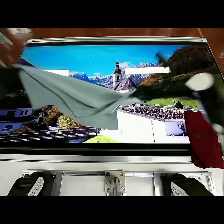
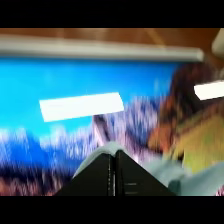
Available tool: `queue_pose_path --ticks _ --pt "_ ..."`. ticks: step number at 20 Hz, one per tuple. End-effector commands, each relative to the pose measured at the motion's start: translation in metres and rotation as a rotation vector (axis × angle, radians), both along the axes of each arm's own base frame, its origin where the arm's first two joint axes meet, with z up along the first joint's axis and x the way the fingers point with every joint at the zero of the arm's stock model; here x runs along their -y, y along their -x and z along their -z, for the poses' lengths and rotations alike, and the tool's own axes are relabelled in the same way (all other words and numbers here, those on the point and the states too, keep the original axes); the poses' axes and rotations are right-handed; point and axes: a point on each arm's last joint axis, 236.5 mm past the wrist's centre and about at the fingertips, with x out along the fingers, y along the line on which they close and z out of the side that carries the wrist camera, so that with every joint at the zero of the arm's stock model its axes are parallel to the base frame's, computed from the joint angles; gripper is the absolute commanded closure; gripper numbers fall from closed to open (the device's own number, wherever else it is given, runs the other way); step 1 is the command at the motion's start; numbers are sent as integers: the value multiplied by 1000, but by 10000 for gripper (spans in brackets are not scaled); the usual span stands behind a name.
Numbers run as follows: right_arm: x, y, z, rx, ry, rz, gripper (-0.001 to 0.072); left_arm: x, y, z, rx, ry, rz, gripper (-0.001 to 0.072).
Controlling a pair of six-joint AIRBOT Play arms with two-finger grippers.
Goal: Fold the shirts.
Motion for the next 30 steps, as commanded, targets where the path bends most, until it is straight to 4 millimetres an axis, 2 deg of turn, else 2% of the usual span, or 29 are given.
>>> queue_pose_path --ticks 1,2,3,5,7,8,10,12,13,16,17,20,22,25,28,30 --pt "74 56 -236 750 -5 272 649 -3 77 -139 369 -14 -60 677" --pt "92 87 -280 899 3 342 650 -4 101 -169 462 -24 -79 677" --pt "106 119 -312 1003 21 402 649 -5 121 -191 534 -29 -96 677" --pt "131 165 -344 1098 44 514 650 -4 157 -224 649 -23 -109 677" --pt "147 199 -360 1155 56 591 649 -5 179 -242 683 61 -103 677" --pt "155 213 -365 1178 63 628 649 -8 184 -244 680 88 -113 677" --pt "167 227 -368 1196 82 682 649 -18 187 -240 674 45 -176 677" --pt "177 226 -357 1163 148 716 649 -32 177 -220 591 -21 -252 677" --pt "184 220 -346 1121 198 729 649 -41 167 -201 507 -53 -292 677" --pt "211 196 -303 934 349 787 649 -66 140 -142 260 -151 -382 677" --pt "220 184 -284 847 399 802 649 -67 130 -120 181 -169 -378 677" --pt "237 143 -210 525 549 773 648 -71 90 -51 -70 -120 -360 677" --pt "241 113 -161 320 618 723 649 -72 59 -5 -206 -106 -345 677" --pt "239 40 -88 115 680 636 648 -66 -3 73 -420 -60 -284 677" --pt "225 -49 -7 5 665 549 649 -61 -84 136 -527 43 -247 677" --pt "211 -113 44 8 607 524 648 -62 -146 175 -546 103 -237 677"
